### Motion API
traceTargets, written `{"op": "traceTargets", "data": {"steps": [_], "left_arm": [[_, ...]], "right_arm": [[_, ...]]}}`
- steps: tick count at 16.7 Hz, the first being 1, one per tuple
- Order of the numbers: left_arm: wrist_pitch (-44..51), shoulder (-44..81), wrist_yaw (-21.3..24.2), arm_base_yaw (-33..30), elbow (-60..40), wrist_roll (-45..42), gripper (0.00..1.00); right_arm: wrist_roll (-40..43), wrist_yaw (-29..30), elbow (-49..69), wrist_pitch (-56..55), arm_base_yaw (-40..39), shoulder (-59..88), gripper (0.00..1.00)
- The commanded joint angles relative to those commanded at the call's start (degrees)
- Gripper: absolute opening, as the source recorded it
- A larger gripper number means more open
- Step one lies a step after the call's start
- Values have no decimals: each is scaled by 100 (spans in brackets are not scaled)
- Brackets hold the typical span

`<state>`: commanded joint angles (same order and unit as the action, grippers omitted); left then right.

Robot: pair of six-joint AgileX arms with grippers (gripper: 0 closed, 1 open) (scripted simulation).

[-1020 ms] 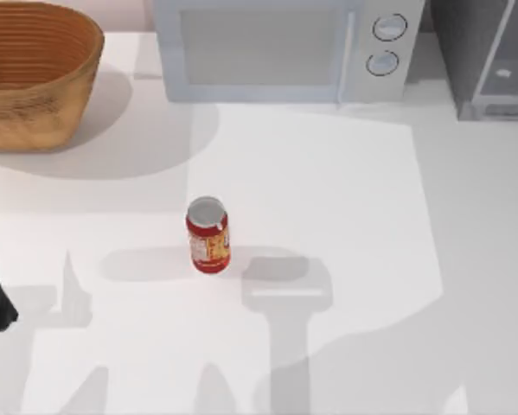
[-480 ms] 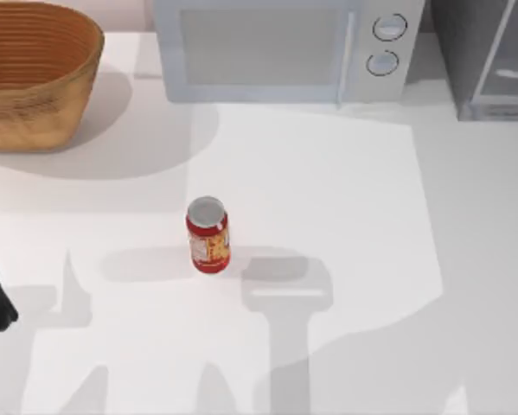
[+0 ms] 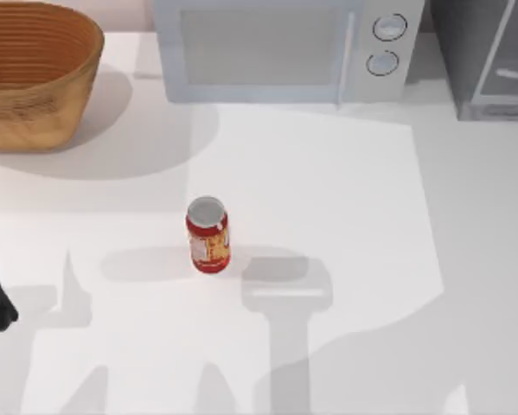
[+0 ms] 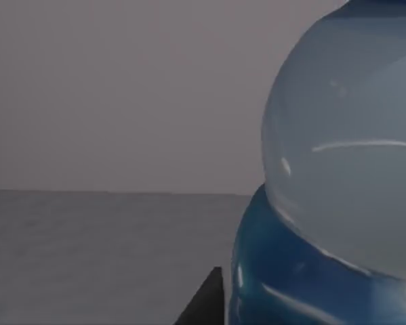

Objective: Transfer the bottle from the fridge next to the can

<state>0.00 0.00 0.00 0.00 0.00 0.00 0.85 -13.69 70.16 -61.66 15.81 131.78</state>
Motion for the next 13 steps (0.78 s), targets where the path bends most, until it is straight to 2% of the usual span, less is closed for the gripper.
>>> {"op": "traceTargets", "data": {"steps": [6, 13], "left_arm": [[0, 0, 0, 0, 0, 0, 100], [0, 0, 0, 0, 0, 0, 100]], "right_arm": [[-8, 0, 2, 20, 19, -31, 0], [-15, -10, 139, 869, 18, -736, 0]]}}
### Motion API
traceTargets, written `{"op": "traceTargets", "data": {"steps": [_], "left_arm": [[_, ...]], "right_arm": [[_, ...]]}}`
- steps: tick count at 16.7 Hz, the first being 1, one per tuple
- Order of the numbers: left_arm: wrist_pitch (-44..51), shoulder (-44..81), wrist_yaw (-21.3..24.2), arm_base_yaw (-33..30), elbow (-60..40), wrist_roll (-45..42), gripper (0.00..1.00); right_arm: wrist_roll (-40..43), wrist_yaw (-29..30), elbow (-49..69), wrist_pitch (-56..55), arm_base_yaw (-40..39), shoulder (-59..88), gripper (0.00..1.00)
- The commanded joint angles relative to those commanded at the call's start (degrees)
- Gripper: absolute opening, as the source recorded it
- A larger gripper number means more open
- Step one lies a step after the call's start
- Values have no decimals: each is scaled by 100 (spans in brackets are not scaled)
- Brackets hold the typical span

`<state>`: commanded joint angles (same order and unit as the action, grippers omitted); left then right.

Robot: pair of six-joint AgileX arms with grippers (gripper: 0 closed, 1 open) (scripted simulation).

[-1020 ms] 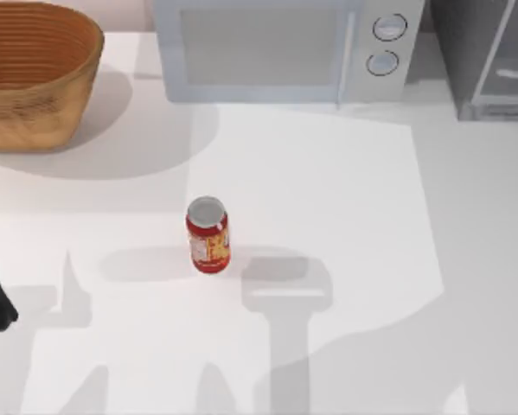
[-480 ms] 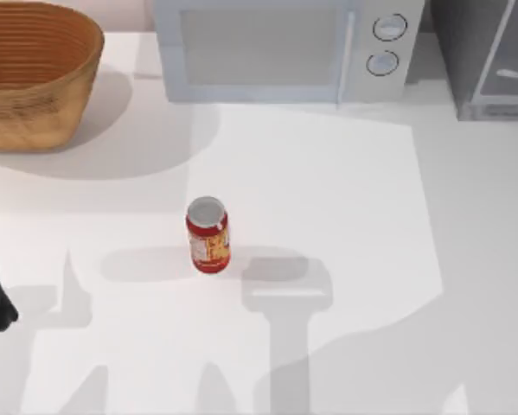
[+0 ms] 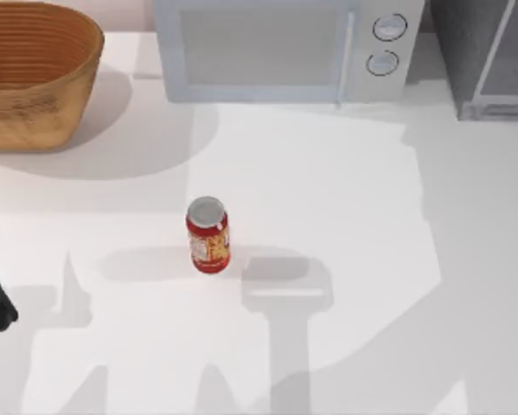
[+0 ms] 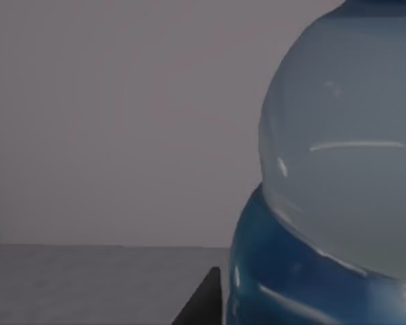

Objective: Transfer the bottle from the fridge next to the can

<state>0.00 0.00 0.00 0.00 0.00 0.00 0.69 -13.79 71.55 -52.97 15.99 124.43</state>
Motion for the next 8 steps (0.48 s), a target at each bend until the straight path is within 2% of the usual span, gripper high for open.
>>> {"op": "traceTargets", "data": {"steps": [5, 8], "left_arm": [[0, 0, 0, 0, 0, 0, 100], [0, 0, 0, 0, 0, 0, 100]], "right_arm": [[-9, -5, -29, 5, 4, -9, 0], [-18, -94, -432, -151, 94, -265, 0]]}}
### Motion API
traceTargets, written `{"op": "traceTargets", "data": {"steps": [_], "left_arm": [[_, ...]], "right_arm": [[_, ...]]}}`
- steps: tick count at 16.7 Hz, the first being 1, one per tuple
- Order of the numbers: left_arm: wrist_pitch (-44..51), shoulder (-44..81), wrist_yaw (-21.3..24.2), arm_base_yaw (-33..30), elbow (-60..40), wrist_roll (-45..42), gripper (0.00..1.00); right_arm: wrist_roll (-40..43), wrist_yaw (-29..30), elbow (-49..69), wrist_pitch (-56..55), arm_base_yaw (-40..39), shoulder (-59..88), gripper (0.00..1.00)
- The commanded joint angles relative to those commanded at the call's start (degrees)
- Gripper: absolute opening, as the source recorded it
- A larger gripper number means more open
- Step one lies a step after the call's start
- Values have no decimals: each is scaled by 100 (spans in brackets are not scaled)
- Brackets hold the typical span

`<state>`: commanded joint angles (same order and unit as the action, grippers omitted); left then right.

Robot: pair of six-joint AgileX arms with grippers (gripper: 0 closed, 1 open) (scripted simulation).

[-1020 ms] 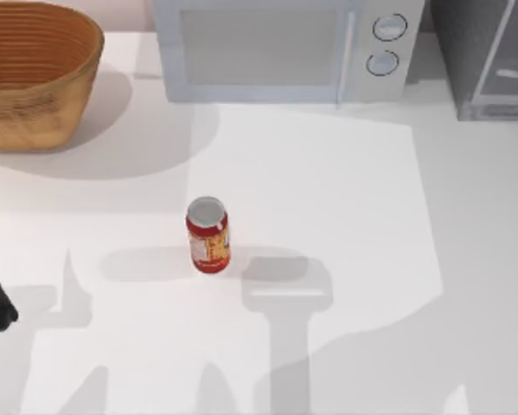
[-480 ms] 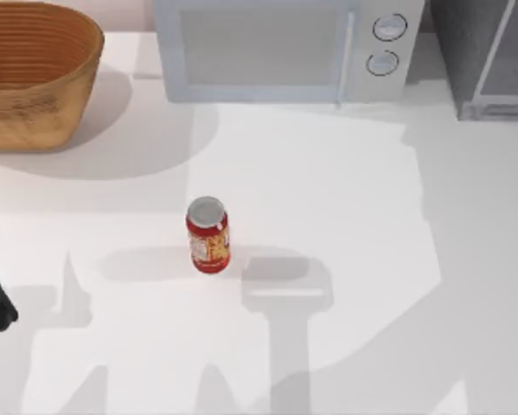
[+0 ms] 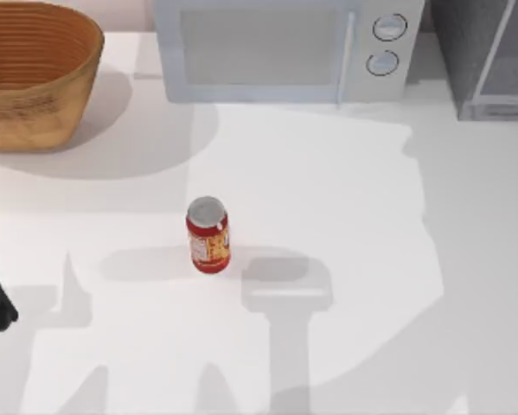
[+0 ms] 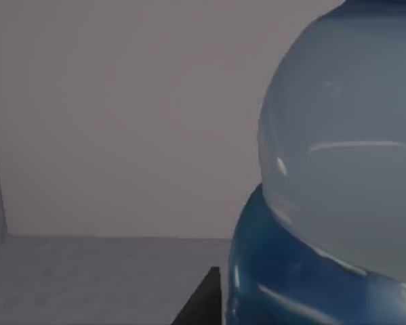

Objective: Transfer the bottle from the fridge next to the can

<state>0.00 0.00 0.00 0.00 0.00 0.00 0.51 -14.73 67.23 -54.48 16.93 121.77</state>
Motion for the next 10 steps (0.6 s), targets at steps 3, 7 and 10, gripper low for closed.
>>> {"op": "traceTargets", "data": {"steps": [3, 7, 10], "left_arm": [[0, 0, 0, 0, 0, 0, 100], [0, 0, 0, 0, 0, 0, 100], [0, 0, 0, 0, 0, 0, 100]], "right_arm": [[-7, -182, -941, -316, 155, -522, 0], [-6, -443, -2417, -834, 402, -1382, 0], [-5, -571, -2993, -1110, 535, -1842, 0]]}}
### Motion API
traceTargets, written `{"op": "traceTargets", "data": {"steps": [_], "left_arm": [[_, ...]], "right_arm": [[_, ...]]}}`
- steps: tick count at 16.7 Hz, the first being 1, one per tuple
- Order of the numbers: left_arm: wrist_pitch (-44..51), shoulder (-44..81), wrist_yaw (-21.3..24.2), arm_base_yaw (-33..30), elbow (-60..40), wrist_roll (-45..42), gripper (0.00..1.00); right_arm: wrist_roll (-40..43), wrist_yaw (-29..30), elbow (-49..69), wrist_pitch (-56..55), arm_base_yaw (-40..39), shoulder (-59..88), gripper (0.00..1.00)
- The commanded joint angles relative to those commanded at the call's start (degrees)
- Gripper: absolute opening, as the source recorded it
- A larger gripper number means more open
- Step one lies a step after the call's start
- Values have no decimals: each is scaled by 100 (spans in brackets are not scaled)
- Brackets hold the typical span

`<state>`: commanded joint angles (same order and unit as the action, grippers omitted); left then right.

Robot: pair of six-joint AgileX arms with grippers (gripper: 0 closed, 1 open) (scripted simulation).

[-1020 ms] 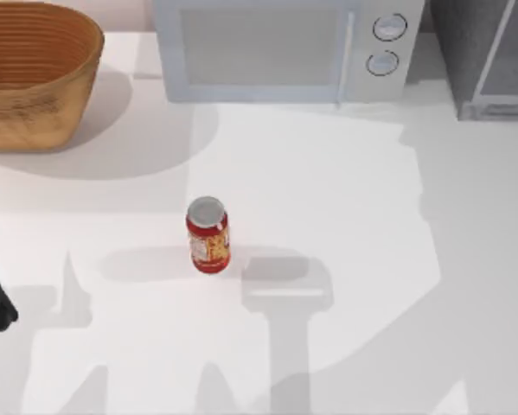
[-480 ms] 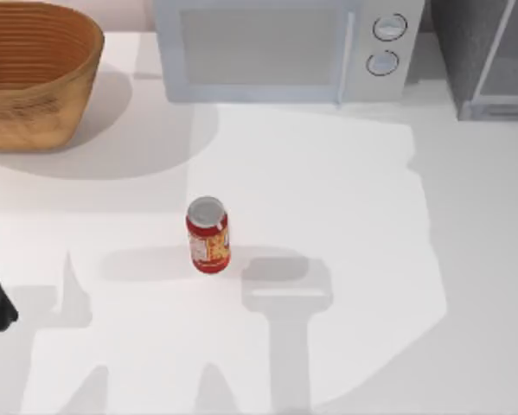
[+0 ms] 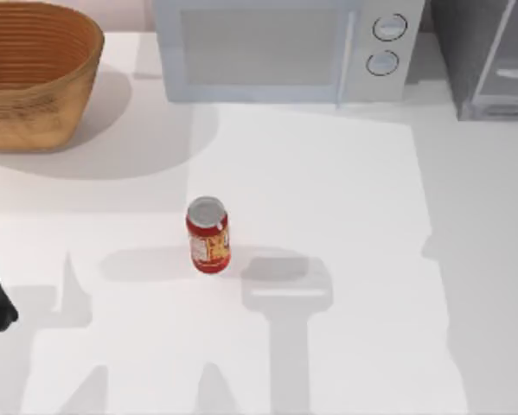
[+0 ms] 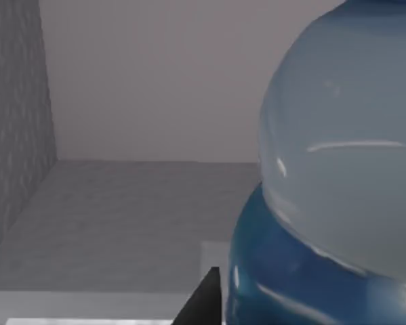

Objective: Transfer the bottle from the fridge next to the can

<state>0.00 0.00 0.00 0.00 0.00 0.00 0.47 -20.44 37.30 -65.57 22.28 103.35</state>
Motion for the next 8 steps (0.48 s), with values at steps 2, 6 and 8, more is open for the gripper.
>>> {"op": "traceTargets", "data": {"steps": [2, 6, 8], "left_arm": [[0, 0, 0, 0, 0, 0, 100], [0, 0, 0, 0, 0, 0, 100], [0, 0, 0, 0, 0, 0, 100]], "right_arm": [[1, -22, -82, -48, 22, -79, 0], [-10, -8, -63, -36, -16, -41, 0], [-17, 168, -38, -142, -194, 70, 0]]}}
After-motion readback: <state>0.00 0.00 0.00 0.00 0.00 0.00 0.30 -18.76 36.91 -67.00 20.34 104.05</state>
